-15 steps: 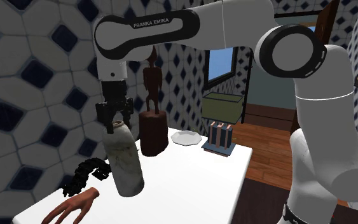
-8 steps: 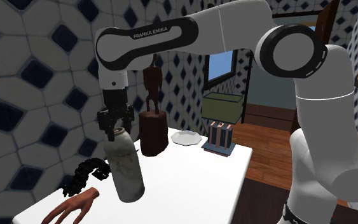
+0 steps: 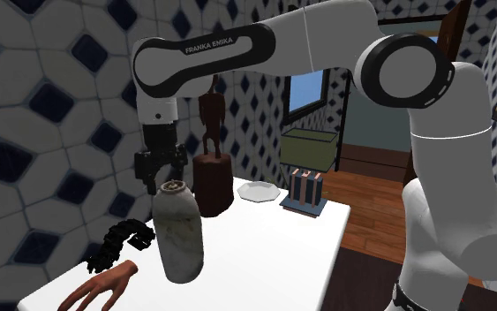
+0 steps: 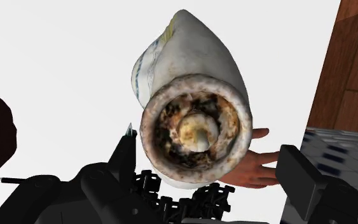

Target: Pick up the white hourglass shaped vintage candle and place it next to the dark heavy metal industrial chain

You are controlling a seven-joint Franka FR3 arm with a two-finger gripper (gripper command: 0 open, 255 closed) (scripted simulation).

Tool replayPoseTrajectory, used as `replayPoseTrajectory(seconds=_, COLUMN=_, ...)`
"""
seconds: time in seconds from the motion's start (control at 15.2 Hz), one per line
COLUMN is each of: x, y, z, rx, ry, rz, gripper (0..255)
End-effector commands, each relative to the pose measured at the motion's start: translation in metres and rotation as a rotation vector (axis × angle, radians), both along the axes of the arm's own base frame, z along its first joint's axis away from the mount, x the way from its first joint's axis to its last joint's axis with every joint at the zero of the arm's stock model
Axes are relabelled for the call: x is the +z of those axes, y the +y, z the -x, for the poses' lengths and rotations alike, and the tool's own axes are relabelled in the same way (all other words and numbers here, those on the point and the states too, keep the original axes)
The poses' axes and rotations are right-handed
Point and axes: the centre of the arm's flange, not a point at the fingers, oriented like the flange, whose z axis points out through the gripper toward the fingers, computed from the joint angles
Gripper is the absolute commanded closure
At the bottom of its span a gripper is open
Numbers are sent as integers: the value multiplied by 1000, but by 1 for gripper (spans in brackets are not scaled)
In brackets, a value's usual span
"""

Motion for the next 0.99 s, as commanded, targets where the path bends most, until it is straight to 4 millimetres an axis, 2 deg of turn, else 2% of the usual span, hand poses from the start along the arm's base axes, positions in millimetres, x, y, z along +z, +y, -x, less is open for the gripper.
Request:
replayPoseTrajectory(seconds=0.0, x=0, y=0, z=0, rx=0, ry=0, rz=0, gripper=0)
replayPoseTrajectory(seconds=0.13, x=0, y=0, z=0, rx=0, ry=0, rz=0, gripper=0)
replayPoseTrajectory(seconds=0.4, x=50, y=-5, z=-5, rx=0, ry=0, rz=0, gripper=0)
replayPoseTrajectory(seconds=0.92, x=50, y=-5, z=-5, rx=0, ry=0, rz=0, gripper=0)
